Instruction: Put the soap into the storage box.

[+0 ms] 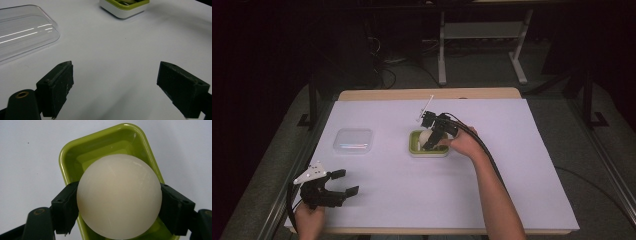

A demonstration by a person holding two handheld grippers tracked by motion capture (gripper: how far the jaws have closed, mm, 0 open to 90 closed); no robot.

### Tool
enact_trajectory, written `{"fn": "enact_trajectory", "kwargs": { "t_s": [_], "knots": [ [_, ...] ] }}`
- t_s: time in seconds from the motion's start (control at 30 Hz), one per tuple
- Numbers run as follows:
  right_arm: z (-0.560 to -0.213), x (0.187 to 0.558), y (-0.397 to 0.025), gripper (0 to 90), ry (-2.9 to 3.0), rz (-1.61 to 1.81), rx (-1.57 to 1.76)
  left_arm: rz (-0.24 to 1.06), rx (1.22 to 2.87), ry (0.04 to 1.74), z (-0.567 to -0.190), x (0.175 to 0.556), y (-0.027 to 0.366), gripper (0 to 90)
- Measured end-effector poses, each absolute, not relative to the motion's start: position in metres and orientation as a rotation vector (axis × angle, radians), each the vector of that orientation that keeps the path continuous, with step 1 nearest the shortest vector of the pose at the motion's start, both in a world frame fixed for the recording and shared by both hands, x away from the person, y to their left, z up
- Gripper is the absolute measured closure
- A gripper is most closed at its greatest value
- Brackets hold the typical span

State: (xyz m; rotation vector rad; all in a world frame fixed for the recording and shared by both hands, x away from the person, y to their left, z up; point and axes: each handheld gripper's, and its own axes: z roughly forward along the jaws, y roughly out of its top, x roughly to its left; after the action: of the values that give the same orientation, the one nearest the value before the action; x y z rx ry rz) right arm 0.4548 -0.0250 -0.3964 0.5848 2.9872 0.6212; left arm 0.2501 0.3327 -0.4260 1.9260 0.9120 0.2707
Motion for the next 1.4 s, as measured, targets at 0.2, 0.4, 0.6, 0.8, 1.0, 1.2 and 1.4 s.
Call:
{"fn": "enact_trajectory", "kwargs": {
  "t_s": [0.2, 0.4, 0.6, 0.8, 1.0, 1.2, 1.4],
  "knots": [
    [-0.397, 0.456, -0.025, 24.2, 2.989, 0.614, 0.585, 0.272, 1.927, 0.910, -0.426, 0.250, 0.333, 13.0],
    [-0.397, 0.455, -0.025, 24.2, 2.986, 0.602, 0.589, 0.277, 1.933, 0.900, -0.426, 0.250, 0.333, 13.0],
    [-0.398, 0.454, -0.024, 24.2, 2.991, 0.591, 0.591, 0.276, 1.934, 0.900, -0.426, 0.250, 0.332, 13.0],
    [-0.399, 0.455, -0.024, 24.1, 2.992, 0.586, 0.584, 0.275, 1.933, 0.901, -0.426, 0.250, 0.332, 13.0],
    [-0.398, 0.456, -0.025, 24.2, 2.979, 0.598, 0.600, 0.275, 1.932, 0.901, -0.426, 0.250, 0.332, 13.0],
    [-0.388, 0.455, -0.030, 25.8, 2.959, 0.652, 0.597, 0.272, 1.937, 0.900, -0.426, 0.251, 0.331, 13.0],
    [-0.386, 0.454, -0.037, 23.8, 2.981, 0.658, 0.638, 0.273, 1.935, 0.899, -0.426, 0.251, 0.330, 13.0]
  ]
}}
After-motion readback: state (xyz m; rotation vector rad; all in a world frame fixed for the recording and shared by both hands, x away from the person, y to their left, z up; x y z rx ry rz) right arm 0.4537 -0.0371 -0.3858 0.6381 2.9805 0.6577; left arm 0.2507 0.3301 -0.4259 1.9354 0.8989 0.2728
